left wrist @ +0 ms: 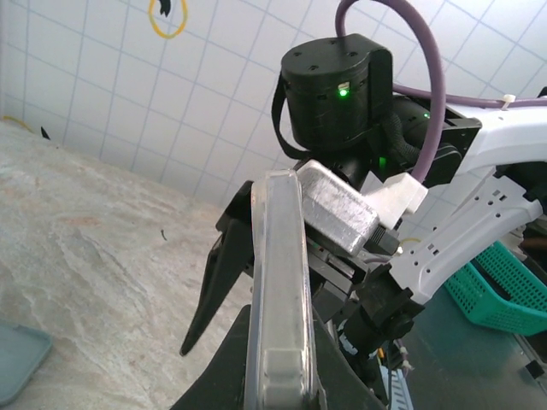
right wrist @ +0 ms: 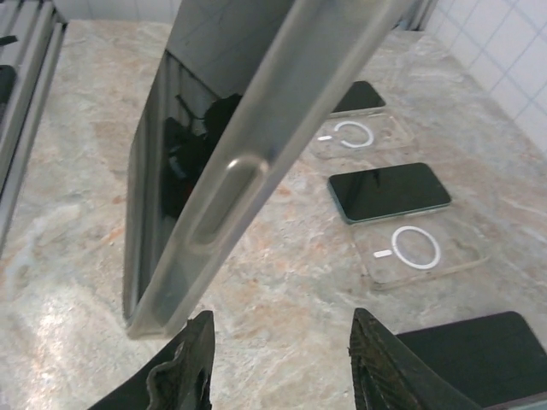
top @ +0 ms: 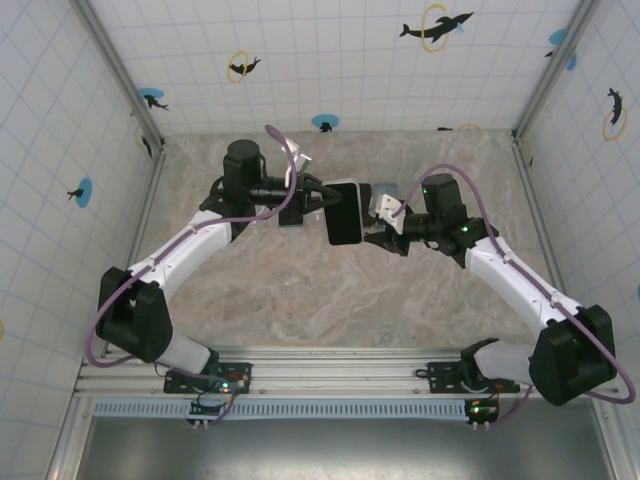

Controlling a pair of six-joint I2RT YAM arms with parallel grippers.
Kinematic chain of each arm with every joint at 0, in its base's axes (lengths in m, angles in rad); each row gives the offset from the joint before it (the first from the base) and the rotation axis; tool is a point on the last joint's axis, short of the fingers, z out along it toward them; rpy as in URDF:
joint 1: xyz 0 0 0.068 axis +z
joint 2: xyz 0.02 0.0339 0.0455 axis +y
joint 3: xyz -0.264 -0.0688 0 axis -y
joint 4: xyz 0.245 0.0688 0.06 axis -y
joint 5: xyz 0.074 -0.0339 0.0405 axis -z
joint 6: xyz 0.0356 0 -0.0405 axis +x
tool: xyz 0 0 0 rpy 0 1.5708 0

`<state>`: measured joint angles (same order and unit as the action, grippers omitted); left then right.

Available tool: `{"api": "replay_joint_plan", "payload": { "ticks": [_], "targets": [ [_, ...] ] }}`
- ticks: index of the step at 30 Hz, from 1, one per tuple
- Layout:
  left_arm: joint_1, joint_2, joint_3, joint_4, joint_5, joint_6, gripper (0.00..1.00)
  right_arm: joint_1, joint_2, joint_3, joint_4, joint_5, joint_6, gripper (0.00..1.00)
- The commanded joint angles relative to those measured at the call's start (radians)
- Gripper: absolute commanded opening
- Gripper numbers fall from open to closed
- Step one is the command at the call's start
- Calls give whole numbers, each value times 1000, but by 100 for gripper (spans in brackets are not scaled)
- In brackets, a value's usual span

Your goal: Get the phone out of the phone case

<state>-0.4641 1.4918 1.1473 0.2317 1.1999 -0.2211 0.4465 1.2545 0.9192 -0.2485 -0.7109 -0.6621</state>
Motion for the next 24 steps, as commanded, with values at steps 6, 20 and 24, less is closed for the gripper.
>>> {"api": "replay_joint_plan", "payload": {
  "ticks": [6, 20, 24],
  "targets": [
    [8, -49, 27, 50, -20, 46, 0, 28, 19, 18, 1, -113, 33, 38],
    [7, -58, 8, 49, -12, 27, 0, 37, 45, 32, 31, -139, 56, 29],
    [7, -53, 7, 54, -6, 24, 0, 37, 51, 34, 36, -144, 56, 26]
  ]
}}
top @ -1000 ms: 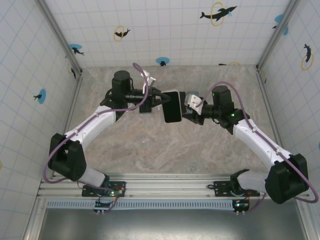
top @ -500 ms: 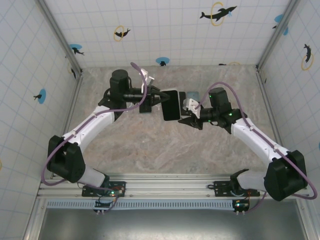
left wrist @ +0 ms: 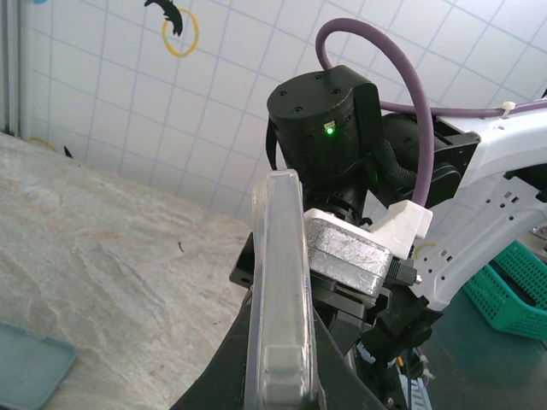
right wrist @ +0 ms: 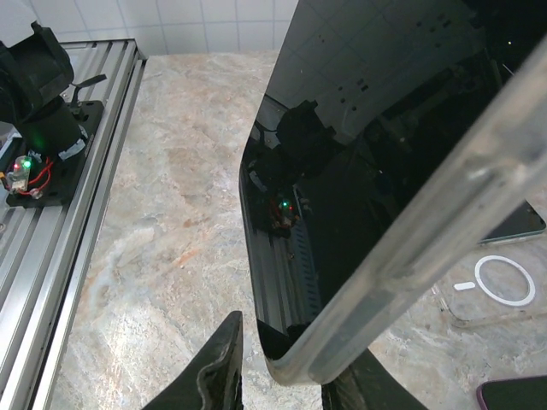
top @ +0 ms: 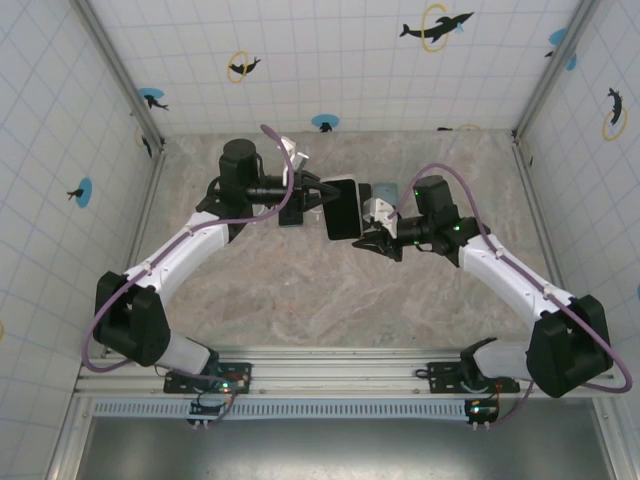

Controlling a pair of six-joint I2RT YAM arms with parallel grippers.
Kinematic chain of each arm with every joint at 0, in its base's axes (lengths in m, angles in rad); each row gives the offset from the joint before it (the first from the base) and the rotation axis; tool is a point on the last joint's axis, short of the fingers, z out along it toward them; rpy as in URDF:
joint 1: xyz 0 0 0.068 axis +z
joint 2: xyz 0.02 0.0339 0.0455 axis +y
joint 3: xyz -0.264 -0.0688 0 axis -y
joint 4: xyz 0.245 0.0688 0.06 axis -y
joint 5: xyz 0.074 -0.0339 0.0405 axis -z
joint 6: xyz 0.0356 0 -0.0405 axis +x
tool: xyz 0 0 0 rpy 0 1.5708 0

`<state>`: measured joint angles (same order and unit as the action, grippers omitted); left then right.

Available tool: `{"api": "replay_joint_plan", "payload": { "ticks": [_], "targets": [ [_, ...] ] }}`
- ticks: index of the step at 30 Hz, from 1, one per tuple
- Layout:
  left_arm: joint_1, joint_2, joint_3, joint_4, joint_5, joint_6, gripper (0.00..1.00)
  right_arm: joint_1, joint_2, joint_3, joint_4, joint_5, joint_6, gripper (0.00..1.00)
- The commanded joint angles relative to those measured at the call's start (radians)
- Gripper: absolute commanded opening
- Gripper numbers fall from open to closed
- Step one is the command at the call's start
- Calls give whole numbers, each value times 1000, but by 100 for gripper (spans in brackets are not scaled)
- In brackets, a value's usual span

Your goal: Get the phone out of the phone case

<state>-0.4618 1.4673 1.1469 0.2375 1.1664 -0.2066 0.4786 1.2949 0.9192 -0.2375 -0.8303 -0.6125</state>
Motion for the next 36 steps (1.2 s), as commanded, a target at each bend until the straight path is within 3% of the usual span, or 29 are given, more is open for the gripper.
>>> {"api": "replay_joint_plan", "payload": {
  "ticks": [1, 13, 23, 29, 36],
  "targets": [
    [5, -26, 8, 49, 31, 5, 0, 5, 13, 35, 22, -25, 4, 25],
    [3, -4, 12, 50, 58, 9, 0, 2, 45, 68, 29, -23, 4, 22],
    [3, 2, 13, 48, 85, -7, 0, -1, 74, 102, 21, -32, 9, 12],
    [-28, 0, 35, -91, 116, 43, 0, 5, 61, 148, 42, 58, -18, 8],
    [-75, -28, -17, -80, 141, -7, 0, -6, 34, 159, 174, 173, -53, 6]
  ]
}}
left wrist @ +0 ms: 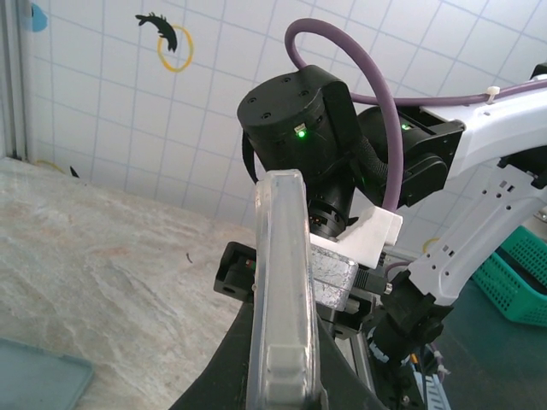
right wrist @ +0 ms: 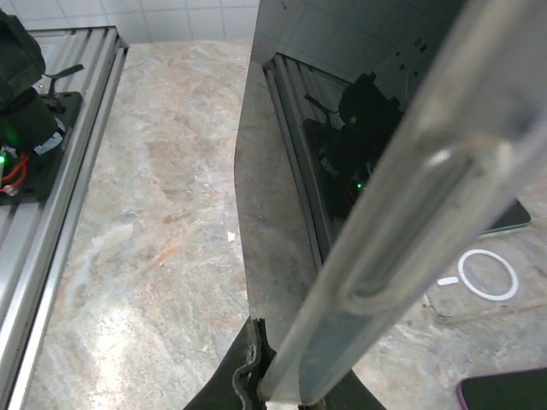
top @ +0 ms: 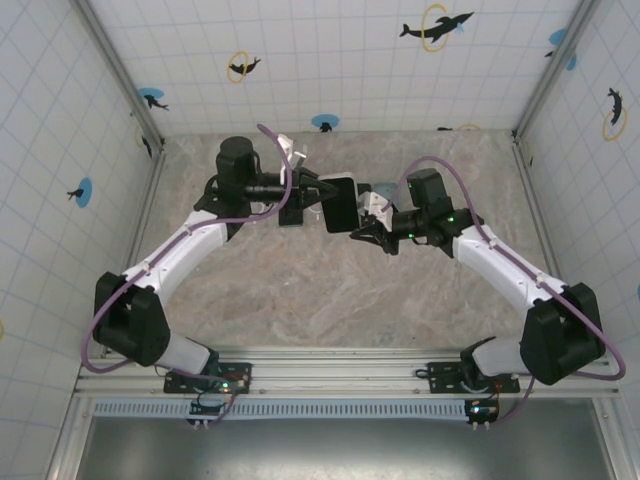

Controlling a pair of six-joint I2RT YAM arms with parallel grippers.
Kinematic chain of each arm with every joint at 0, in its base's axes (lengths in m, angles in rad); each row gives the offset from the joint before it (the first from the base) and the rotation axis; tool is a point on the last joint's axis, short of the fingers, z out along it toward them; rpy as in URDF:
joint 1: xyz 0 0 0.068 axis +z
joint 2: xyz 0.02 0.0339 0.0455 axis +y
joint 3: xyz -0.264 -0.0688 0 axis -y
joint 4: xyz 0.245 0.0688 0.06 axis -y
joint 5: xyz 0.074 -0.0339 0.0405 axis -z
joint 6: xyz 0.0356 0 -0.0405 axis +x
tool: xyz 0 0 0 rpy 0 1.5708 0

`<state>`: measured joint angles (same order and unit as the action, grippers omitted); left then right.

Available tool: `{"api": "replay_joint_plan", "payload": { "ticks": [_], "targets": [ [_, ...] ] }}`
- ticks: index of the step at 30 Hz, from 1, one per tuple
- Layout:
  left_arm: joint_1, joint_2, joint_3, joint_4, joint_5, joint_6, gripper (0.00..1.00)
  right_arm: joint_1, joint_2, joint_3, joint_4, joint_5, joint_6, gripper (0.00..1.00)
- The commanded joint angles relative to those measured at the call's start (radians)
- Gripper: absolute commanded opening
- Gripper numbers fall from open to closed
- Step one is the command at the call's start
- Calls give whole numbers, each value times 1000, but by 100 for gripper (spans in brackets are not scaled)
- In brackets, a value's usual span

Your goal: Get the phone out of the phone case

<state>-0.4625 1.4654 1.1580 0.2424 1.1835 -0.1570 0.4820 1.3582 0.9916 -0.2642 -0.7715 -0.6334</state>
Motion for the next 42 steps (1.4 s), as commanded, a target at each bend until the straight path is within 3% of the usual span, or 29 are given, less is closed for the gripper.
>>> {"api": "replay_joint_plan", "payload": {
  "ticks": [1, 8, 14, 42],
  "targets": [
    [-81, -28, -33, -90, 129, -60, 0, -11, -30, 93, 217, 125, -40, 6],
    [-114, -43, -67, -92, 149, -91, 0, -16, -23, 159, 262, 162, -81, 6],
    [-127, -36, -71, -89, 165, -101, 0, 0, -5, 236, 189, 167, -145, 6],
    [-122, 3, -38, -25, 205, -158, 0, 40, -43, 200, 242, 363, -329, 6]
  ]
}}
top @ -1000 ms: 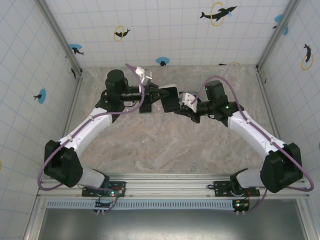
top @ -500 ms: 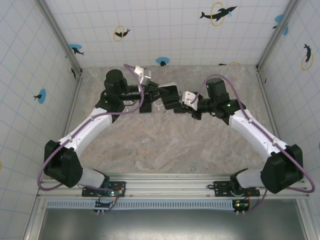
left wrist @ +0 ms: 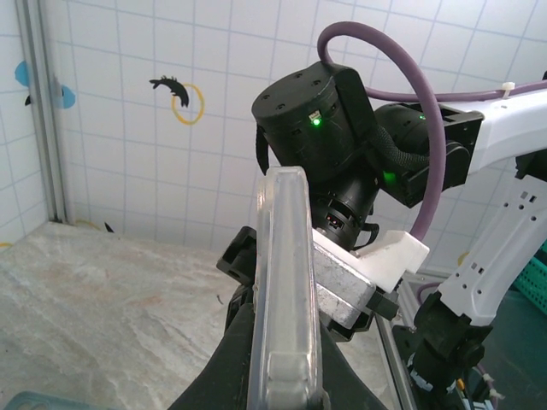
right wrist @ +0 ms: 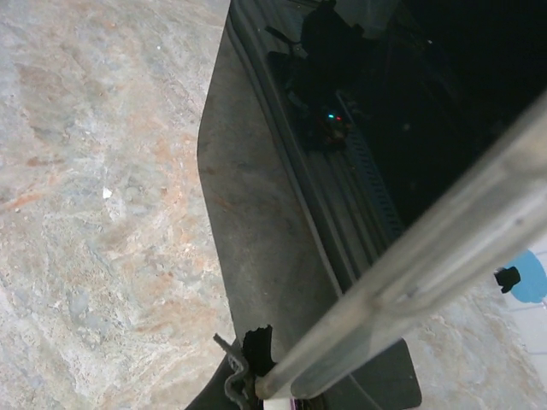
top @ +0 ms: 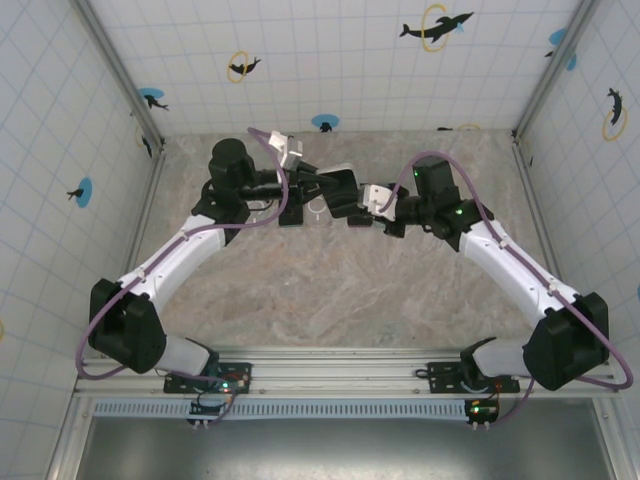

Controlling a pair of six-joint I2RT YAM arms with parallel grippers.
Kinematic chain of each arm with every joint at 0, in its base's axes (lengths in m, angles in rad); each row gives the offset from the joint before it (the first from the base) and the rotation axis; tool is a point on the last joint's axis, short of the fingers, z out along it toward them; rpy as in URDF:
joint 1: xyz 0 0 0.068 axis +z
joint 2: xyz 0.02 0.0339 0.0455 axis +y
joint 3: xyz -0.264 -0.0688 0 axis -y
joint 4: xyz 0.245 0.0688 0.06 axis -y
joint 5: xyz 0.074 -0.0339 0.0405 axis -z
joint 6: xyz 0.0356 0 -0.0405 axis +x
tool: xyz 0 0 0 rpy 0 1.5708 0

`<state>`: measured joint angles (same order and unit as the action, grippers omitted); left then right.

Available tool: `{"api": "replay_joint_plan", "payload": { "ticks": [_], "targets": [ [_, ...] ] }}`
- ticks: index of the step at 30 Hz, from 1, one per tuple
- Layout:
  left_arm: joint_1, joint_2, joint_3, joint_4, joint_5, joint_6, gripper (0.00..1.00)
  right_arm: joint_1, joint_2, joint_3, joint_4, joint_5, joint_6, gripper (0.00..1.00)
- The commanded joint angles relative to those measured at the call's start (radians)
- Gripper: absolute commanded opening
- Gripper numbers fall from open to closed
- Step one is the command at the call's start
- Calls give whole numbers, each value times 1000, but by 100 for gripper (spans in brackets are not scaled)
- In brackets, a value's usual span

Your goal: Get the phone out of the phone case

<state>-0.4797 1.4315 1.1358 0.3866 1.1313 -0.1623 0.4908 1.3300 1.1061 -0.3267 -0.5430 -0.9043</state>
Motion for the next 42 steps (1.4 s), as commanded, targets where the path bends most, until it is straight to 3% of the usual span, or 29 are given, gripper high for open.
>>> {"api": "replay_joint_plan", "payload": {
  "ticks": [1, 16, 20, 25, 30, 38, 42],
  "targets": [
    [-105, 37, -16, -166, 256, -155, 0, 30, -16, 82, 313, 130, -48, 6],
    [-94, 44, -19, -102, 252, -209, 0, 11, -55, 5, 392, 111, 27, 6],
    [-70, 44, -22, -90, 196, -203, 0, 4, -63, -4, 388, 72, 79, 6],
    [-34, 43, -24, 7, 81, -307, 0, -27, -101, -62, 391, 70, 177, 9],
    [-18, 43, -19, 64, -21, -431, 0, -72, -176, -207, 561, 53, 486, 14],
    [-11, 59, 1, 139, -173, -669, 0, -129, -282, -471, 887, 110, 1090, 39],
    [-7, 58, -11, 162, -271, -803, 0, -146, -304, -552, 1002, 129, 1339, 43]
  ]
}}
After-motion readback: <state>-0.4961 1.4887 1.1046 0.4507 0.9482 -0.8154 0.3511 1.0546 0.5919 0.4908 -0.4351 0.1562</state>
